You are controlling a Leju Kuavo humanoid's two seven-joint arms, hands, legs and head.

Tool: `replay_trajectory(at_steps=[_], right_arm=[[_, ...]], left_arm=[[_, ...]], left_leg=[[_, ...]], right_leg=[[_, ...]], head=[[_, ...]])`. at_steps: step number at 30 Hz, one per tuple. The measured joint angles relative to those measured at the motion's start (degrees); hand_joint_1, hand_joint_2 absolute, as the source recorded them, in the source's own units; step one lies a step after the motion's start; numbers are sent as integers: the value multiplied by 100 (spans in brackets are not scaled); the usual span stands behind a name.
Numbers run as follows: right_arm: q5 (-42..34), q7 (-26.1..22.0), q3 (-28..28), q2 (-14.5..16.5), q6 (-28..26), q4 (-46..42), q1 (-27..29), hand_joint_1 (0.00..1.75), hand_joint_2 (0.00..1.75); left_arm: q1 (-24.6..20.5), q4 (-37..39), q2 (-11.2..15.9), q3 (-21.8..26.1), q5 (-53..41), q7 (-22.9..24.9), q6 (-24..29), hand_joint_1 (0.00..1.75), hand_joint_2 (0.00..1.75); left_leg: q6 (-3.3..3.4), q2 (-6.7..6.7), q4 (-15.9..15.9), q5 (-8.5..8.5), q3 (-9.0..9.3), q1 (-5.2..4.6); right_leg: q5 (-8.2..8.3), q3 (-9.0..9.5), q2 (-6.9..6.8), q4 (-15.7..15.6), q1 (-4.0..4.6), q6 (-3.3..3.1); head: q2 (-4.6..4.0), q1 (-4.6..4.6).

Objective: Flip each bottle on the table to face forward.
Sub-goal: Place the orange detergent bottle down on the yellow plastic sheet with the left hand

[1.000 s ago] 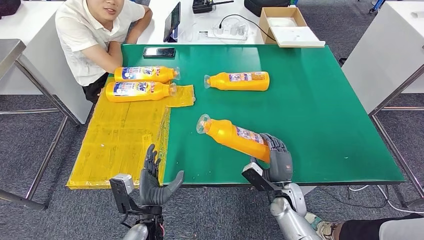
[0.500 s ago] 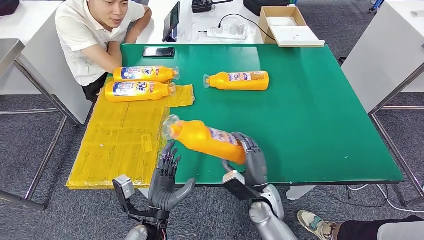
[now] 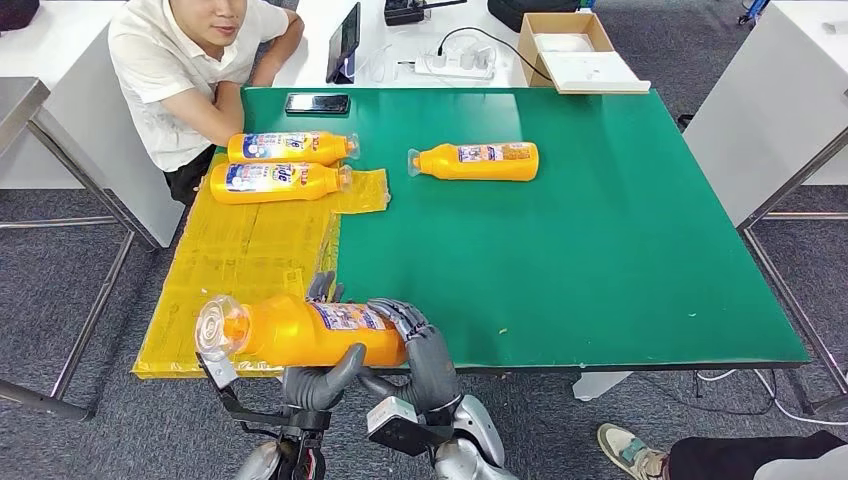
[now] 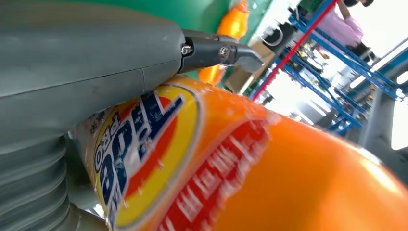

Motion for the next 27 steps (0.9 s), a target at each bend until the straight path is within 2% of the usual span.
replay_trajectory(at_steps=[4,8,13,14,15,17,18,19,21,27], right_arm=[[-167,-27,209,52,21,112,-97,175,175],[-258,-44,324,77,42,195,-179,175,175],[-433,-40,458,99,56,331,-239,175,175],[-462,-37,479,102,57,357,-241,167,175],[-488,-34,497,104,60,381,-241,134,175],[-523,-28,530,107,73,422,-239,47,175],[-539,-25,547,107,92,443,-234,10,131],[-562,-12,564,107,121,463,-220,0,87],[-632,45,593,107,197,501,-167,0,0],[-779,28,606,30,211,544,33,0,0]], left_arm=[[88,-228,0,56,-18,-41,86,2,175],[134,-344,0,93,-44,-61,133,175,175],[202,-406,0,132,-171,-256,311,175,175],[223,-425,0,136,-205,-299,361,175,175],[247,-446,0,141,-234,-336,409,175,175],[289,-482,1,154,-272,-378,484,175,175],[304,-502,1,163,-289,-393,521,175,175],[311,-522,2,174,-305,-402,561,175,175],[312,-558,2,201,-370,-404,668,175,175],[300,-580,1,251,-721,-329,1044,175,175]], left_leg=[[0,4,0,0,1,0],[0,3,0,1,1,0],[-1,4,0,0,1,0],[-1,4,0,0,0,0],[-1,4,0,0,0,0],[-1,4,0,0,0,0],[-1,4,0,0,0,0],[-1,4,0,0,-1,0],[-1,3,0,0,-1,0],[-1,3,0,0,-1,-1]], right_leg=[[0,-2,1,0,0,0],[0,-1,1,0,0,0],[0,-3,1,0,0,0],[0,-3,1,0,0,0],[0,-4,1,0,0,0],[0,-5,1,-1,0,-1],[0,-6,1,-1,0,-1],[-1,-6,1,-1,0,-1],[-1,-5,0,-1,0,-1],[-1,-4,0,-1,-1,-1]], head=[[-1,1],[-1,1],[-1,0],[-1,0],[-1,0],[-1,1],[-1,1],[-2,1],[-1,0],[-1,1]])
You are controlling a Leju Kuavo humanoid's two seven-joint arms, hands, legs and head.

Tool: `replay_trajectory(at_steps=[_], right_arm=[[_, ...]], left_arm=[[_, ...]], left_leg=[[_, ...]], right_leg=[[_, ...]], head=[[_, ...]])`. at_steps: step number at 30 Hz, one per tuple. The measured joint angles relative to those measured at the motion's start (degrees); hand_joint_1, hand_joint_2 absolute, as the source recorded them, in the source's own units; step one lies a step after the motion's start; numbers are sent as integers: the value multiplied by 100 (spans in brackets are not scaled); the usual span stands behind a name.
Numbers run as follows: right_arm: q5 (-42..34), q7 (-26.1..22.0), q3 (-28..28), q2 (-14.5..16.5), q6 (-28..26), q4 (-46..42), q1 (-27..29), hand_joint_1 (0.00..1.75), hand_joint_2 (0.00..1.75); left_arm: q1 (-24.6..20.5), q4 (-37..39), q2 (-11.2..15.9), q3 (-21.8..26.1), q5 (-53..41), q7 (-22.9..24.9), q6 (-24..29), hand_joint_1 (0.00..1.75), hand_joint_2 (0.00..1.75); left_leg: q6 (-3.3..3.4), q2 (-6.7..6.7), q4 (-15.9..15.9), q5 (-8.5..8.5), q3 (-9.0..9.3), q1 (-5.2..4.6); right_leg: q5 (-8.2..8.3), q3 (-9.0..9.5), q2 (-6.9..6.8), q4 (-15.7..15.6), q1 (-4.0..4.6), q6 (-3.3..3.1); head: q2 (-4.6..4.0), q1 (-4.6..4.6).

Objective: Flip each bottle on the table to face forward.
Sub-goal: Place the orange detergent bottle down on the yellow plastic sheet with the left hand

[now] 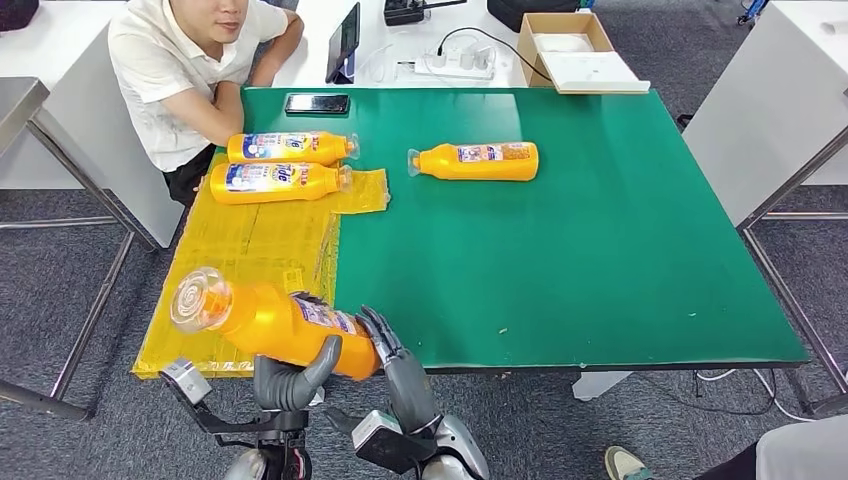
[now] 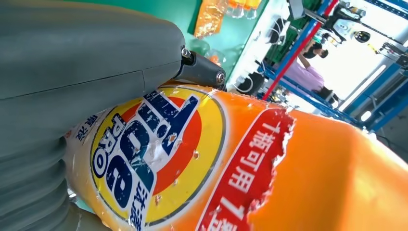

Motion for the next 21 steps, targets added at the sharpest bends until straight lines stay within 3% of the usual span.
replay_trajectory(at_steps=[5,11,17,21], right_arm=[[-177,-62,-22,-127,-280,-95,199,0,0],[-472,-85,-159,-248,-645,-377,456,0,0],[-545,-149,-355,-274,-871,-564,597,0,0],[-546,-201,-590,-273,-1093,-717,714,0,0]], left_arm=[[-7,17,32,54,-342,183,363,175,175],[-156,543,372,268,-464,1000,517,175,175],[-446,1074,615,426,-1263,906,1004,175,175],[-672,1288,733,498,-2717,802,1741,175,175]], left_leg=[[0,-1,0,0,-1,0],[-1,5,-1,-1,0,2],[-2,1,-1,1,4,3],[-2,3,-1,1,6,1]], right_leg=[[0,0,0,0,0,0],[0,-4,2,0,2,-1],[0,4,0,2,2,-1],[2,6,1,1,1,-1]], head=[[0,1],[0,-1],[0,1],[-1,2]])
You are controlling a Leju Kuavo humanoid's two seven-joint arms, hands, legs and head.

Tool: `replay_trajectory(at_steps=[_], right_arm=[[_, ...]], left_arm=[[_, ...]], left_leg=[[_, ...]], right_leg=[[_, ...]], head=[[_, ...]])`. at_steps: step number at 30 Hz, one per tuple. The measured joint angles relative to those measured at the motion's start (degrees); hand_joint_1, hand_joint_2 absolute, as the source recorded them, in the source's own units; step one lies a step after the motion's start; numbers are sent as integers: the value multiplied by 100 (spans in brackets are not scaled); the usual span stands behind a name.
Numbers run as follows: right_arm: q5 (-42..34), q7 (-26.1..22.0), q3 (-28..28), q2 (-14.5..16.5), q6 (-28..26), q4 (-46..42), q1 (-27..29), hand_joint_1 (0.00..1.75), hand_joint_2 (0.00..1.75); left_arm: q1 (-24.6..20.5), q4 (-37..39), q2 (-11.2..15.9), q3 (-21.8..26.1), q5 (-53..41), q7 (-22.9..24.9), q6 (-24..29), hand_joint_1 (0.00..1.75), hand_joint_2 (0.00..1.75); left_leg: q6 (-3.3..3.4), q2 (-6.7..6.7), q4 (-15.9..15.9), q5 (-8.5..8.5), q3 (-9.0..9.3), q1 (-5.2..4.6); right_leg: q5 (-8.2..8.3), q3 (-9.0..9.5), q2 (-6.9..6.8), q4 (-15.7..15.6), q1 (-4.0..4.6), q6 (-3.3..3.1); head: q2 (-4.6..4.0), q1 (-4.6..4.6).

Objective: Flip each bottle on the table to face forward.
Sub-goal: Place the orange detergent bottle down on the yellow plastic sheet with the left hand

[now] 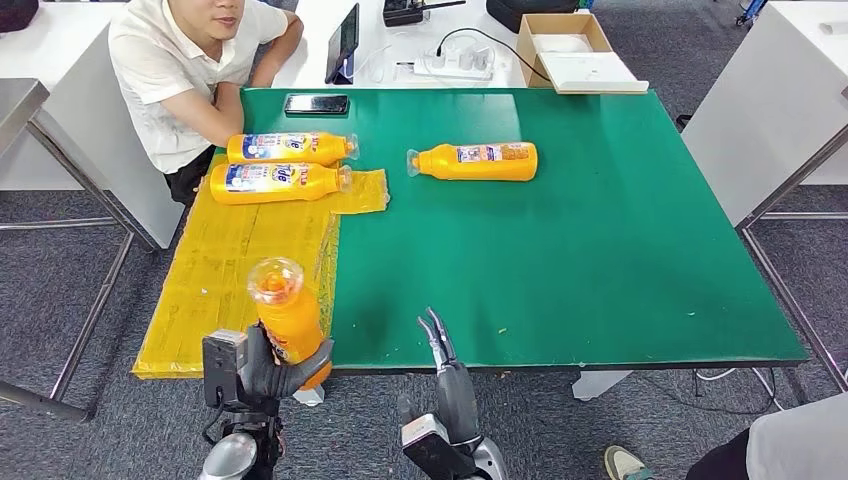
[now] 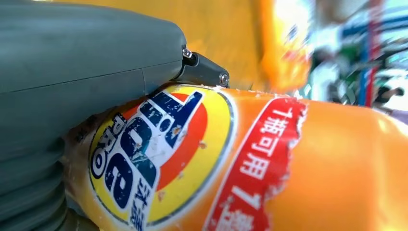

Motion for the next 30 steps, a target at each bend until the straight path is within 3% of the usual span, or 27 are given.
replay_trajectory(at_steps=[3,9,17,21,30], right_arm=[[6,-56,-229,1,-96,-149,82,0,0],[19,-101,-538,27,-116,-387,214,0,0],[-29,-168,-681,79,-100,-428,285,0,0],[-57,-209,-753,103,-89,-428,288,0,0],[-67,-238,-848,112,-73,-430,301,0,0]], left_arm=[[-199,86,106,151,-1042,39,392,175,175],[-463,181,254,324,-2443,225,613,175,175],[-783,220,326,233,-3598,561,605,175,175],[-1085,398,398,1,-4549,962,325,175,175],[-1415,709,442,-213,-4703,1086,256,175,175]], left_leg=[[0,2,0,0,3,1],[-2,-1,0,4,1,6],[-1,-2,0,3,-3,1],[-1,-10,0,3,-5,1],[-2,2,0,3,-3,3]], right_leg=[[1,0,0,1,1,-1],[1,-2,0,4,5,-1],[0,-6,0,1,1,0],[1,-5,-1,2,1,0],[2,-6,2,3,3,0]], head=[[1,-1],[0,-1],[1,0],[1,0],[0,-1]])
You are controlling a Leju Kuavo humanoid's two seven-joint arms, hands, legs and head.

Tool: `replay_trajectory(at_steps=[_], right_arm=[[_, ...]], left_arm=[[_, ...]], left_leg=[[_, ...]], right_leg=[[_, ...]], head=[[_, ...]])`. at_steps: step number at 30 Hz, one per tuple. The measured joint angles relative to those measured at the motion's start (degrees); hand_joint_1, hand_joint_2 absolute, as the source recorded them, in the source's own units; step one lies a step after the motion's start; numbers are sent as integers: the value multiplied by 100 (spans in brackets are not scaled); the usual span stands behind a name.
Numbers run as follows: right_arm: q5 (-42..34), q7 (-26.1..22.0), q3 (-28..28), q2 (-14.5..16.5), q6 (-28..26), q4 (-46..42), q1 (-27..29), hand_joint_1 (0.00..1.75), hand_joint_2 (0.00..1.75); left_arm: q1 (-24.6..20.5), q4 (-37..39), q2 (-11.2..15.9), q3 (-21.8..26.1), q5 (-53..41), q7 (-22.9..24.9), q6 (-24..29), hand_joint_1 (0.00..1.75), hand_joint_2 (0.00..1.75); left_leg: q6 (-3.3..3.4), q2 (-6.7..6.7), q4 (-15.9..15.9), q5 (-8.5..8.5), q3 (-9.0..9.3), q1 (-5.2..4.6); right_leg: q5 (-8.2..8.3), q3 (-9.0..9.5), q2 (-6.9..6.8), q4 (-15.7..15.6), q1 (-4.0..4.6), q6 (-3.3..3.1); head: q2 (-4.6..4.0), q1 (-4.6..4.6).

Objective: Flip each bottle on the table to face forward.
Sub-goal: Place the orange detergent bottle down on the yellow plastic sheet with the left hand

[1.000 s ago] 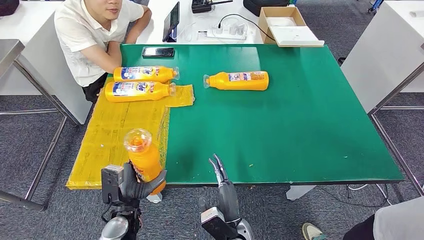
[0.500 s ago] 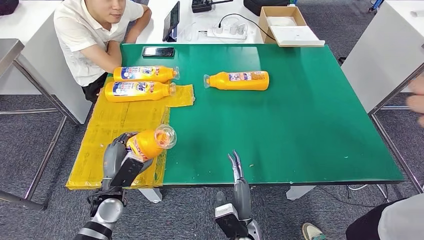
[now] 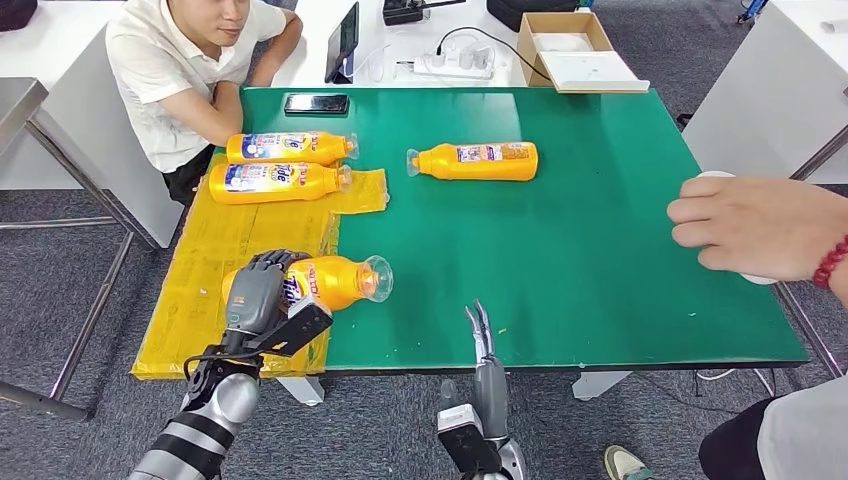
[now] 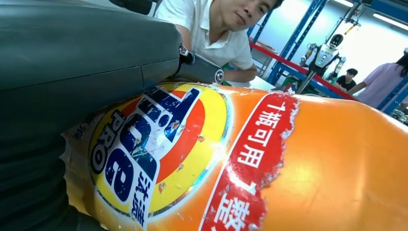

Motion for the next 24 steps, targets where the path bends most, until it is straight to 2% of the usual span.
replay_trajectory(at_steps=[5,8,15,19,24], right_arm=[[0,-9,-14,2,10,-12,9,0,0],[-2,-30,-34,16,78,-15,7,0,0],[-12,-49,-104,109,285,37,-105,0,0],[-13,-55,-126,150,379,164,-220,0,0],[-27,-80,-134,232,515,467,-421,0,0]], left_arm=[[-54,100,15,-27,-76,66,-80,175,175],[-306,438,25,-127,-418,405,-382,175,175],[-1590,2689,17,-277,-1455,1347,-425,175,175],[-2064,3553,-33,-237,-1205,1454,-826,175,175],[-2529,4196,-67,-4,-896,1770,-1369,175,175]], left_leg=[[0,-2,0,0,-2,-1],[1,-8,0,0,-3,-1],[-4,2,0,12,1,1],[-4,-18,0,13,6,2],[-6,0,-2,8,25,1]], right_leg=[[-1,-2,0,-1,-1,0],[-1,-1,-2,-2,-1,0],[13,-1,0,2,1,-13],[11,13,-6,4,1,-14],[11,31,2,2,0,-16]], head=[[1,1],[1,2],[1,-2],[1,-1],[1,0]])
